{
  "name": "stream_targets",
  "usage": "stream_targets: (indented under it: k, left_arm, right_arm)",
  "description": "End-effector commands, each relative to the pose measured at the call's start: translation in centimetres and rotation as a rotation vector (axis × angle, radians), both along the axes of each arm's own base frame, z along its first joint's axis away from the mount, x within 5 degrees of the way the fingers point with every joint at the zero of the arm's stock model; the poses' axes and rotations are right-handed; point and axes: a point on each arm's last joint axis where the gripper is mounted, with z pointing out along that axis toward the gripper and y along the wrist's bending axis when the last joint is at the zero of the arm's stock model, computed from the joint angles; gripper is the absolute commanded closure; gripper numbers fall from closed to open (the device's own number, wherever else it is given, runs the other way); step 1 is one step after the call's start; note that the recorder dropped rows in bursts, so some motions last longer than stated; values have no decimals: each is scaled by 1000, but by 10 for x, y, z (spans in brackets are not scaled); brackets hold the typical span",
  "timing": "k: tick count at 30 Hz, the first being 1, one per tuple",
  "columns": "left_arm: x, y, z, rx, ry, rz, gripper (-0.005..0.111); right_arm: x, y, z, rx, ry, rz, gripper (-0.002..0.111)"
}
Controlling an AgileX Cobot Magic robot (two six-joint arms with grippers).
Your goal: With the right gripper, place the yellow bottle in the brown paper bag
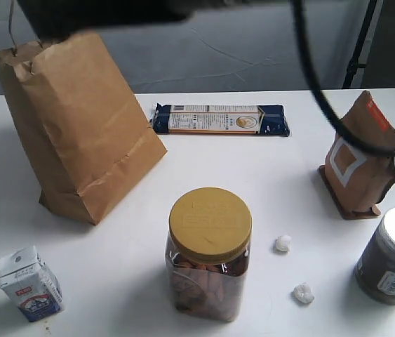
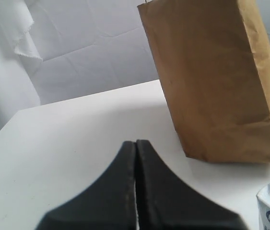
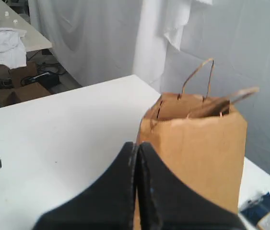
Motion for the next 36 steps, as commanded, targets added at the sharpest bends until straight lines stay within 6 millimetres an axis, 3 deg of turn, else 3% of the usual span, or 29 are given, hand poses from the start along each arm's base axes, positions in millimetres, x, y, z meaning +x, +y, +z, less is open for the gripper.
stream_targets:
  k: [1, 7, 10, 17, 24, 30, 36]
  left_arm:
    - [0, 0, -1, -7, -3, 2, 107]
    - [0, 0, -1, -7, -3, 2, 107]
    - [0, 0, -1, -7, -3, 2, 107]
    - [0, 0, -1, -7, -3, 2, 107]
    - [0, 0, -1, -7, -3, 2, 107]
    - [0, 0, -1, -7, -3, 2, 107]
    - [0, 0, -1, -7, -3, 2, 107]
  right_arm:
    - [-15, -45, -34, 58, 5, -36, 108]
    - [-32, -93, -79, 124, 44, -79, 108]
    - [-30, -114, -95, 133, 78, -136, 108]
    - [-17, -175, -134, 152, 87, -384, 108]
    - [-29, -235, -167, 241, -7, -631, 108]
    - [-47, -262, -197, 282, -57, -747, 108]
    - [-60, -273, -197, 213, -221, -779, 108]
